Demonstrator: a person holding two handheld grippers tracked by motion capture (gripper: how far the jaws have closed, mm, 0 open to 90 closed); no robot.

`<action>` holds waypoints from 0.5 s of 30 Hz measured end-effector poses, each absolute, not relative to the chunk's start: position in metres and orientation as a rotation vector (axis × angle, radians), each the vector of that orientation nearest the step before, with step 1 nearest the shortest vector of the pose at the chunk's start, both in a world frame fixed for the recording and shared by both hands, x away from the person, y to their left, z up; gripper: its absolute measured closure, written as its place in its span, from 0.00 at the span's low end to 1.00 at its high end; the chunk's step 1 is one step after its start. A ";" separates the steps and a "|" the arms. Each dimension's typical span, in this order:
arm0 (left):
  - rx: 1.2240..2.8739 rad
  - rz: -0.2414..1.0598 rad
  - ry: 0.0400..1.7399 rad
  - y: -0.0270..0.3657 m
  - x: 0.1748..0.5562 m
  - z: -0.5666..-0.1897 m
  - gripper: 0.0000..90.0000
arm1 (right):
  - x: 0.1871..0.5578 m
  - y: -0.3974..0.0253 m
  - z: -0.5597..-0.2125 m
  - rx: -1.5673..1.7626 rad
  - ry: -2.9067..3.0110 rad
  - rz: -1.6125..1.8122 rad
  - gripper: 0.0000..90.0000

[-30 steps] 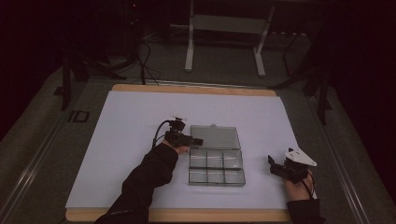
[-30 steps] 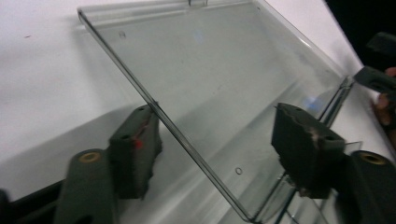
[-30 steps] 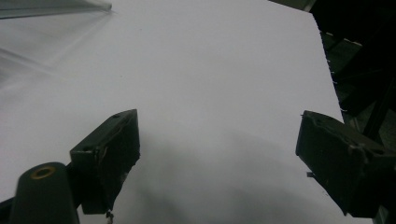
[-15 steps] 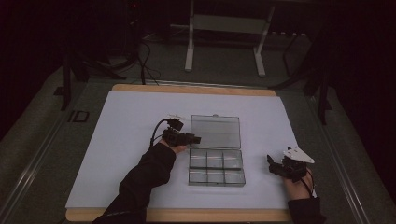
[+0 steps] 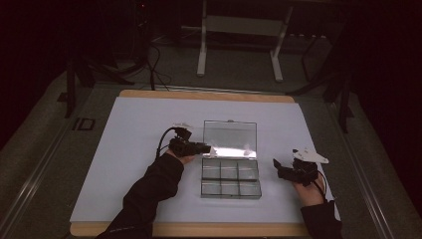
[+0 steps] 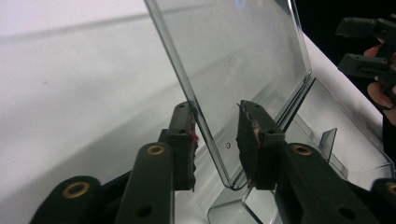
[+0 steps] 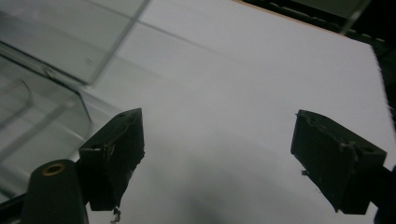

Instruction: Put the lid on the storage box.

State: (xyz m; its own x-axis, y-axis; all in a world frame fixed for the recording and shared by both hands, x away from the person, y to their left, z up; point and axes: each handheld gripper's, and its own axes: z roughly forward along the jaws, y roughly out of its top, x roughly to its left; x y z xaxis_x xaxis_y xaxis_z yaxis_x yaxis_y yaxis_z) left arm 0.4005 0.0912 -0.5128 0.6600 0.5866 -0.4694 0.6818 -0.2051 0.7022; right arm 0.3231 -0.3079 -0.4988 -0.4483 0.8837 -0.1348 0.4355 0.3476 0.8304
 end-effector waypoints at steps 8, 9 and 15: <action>1.898 -0.080 0.953 0.094 0.395 -0.506 0.87 | 0.341 -0.274 -0.491 1.098 2.117 1.093 0.25; 1.897 -0.077 0.948 0.094 0.394 -0.506 0.88 | 0.343 -0.270 -0.490 1.093 2.124 1.111 0.26; 1.904 -0.047 0.908 0.096 0.390 -0.505 0.90 | 0.354 -0.255 -0.486 1.088 2.169 1.164 0.35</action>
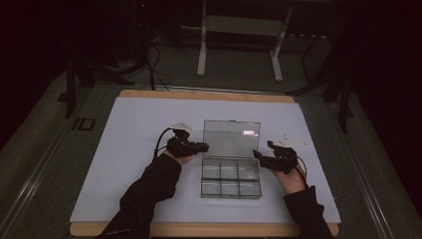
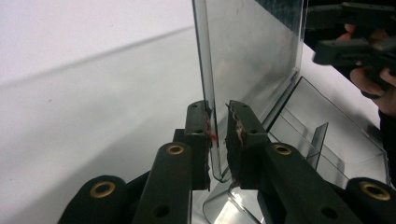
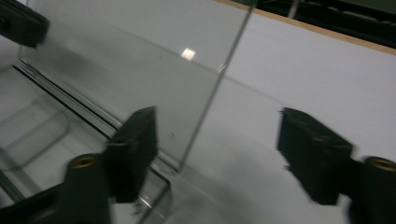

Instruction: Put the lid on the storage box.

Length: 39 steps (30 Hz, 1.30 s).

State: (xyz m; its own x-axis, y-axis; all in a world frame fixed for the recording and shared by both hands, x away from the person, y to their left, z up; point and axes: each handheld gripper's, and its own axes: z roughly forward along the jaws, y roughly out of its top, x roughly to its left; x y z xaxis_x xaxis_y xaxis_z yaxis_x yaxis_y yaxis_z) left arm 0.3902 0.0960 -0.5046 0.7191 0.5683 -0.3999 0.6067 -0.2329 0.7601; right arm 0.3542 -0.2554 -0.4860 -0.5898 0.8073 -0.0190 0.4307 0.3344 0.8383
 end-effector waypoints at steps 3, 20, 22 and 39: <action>1.906 -0.027 0.893 0.096 0.389 -0.504 0.90 | 0.359 -0.251 -0.486 1.080 2.177 1.167 0.40; 1.901 0.077 0.876 0.095 0.377 -0.498 0.90 | 0.361 -0.248 -0.477 1.052 2.180 1.238 0.79; 1.890 0.080 0.874 0.096 0.377 -0.496 0.90 | 0.360 -0.249 -0.476 1.053 2.185 1.250 0.81; 1.896 0.099 0.834 0.103 0.364 -0.486 0.92 | 0.346 -0.258 -0.469 1.003 2.220 1.297 0.87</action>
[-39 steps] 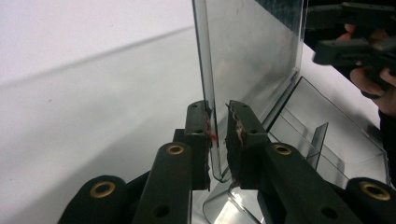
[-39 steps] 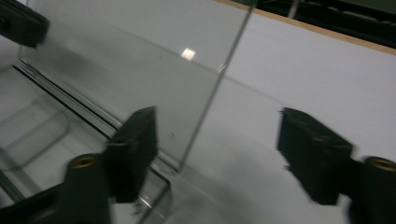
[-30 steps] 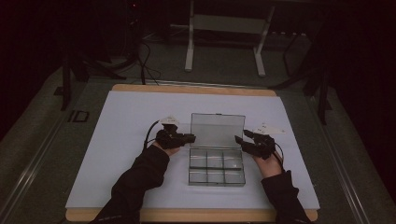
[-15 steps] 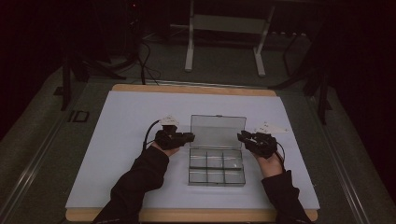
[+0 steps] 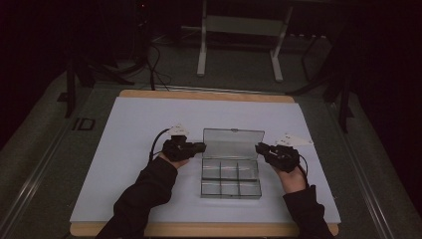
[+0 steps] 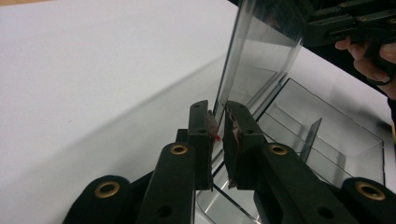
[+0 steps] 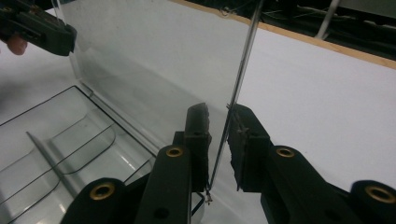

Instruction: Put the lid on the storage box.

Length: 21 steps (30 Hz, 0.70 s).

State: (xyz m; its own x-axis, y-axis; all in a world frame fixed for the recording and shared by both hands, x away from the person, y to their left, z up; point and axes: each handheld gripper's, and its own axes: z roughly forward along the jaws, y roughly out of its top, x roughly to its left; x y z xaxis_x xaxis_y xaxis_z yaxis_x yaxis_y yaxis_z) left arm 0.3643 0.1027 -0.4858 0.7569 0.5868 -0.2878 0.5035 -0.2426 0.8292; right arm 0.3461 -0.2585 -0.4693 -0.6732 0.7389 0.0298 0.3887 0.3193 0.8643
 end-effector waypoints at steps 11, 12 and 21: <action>1.919 0.107 0.801 0.104 0.354 -0.484 0.92 | 0.335 -0.263 -0.469 0.941 2.237 1.315 0.88; 1.922 0.107 0.798 0.105 0.353 -0.484 0.92 | 0.334 -0.265 -0.469 0.934 2.239 1.317 0.88; 1.947 0.111 0.777 0.105 0.345 -0.484 0.92 | 0.326 -0.272 -0.472 0.901 2.263 1.345 0.90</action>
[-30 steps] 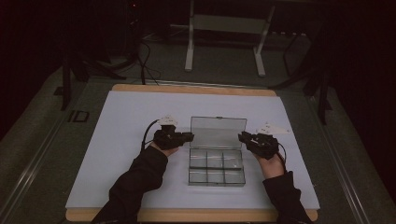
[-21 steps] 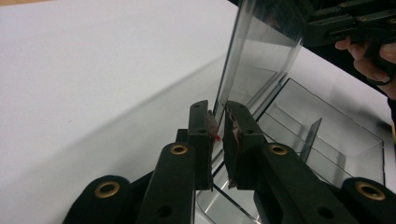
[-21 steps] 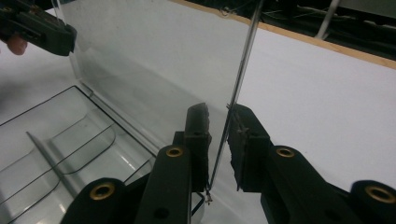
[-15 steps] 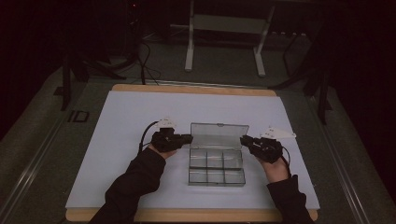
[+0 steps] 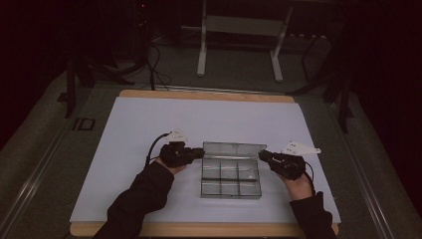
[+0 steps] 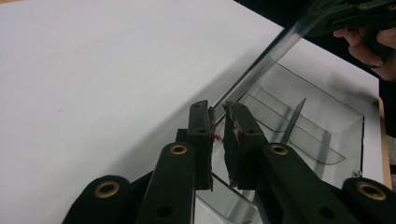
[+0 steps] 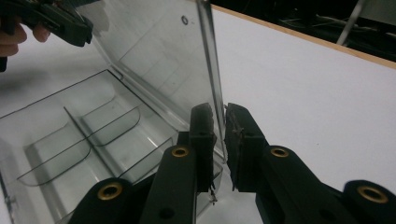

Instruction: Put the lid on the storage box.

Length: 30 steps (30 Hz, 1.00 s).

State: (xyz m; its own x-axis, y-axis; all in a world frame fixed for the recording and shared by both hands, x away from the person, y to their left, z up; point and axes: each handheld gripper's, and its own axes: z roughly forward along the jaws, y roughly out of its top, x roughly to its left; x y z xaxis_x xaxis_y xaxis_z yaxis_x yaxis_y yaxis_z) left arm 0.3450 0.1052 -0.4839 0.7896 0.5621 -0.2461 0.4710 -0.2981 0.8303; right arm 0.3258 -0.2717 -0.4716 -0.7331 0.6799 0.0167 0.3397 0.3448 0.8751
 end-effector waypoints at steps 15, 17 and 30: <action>1.976 0.086 0.730 0.108 0.333 -0.490 0.92 | 0.315 -0.279 -0.481 0.841 2.319 1.356 0.91; 1.983 0.078 0.726 0.109 0.332 -0.491 0.92 | 0.313 -0.280 -0.482 0.835 2.331 1.350 0.91; 2.036 0.059 0.704 0.109 0.324 -0.504 0.93 | 0.302 -0.285 -0.496 0.828 2.398 1.338 0.91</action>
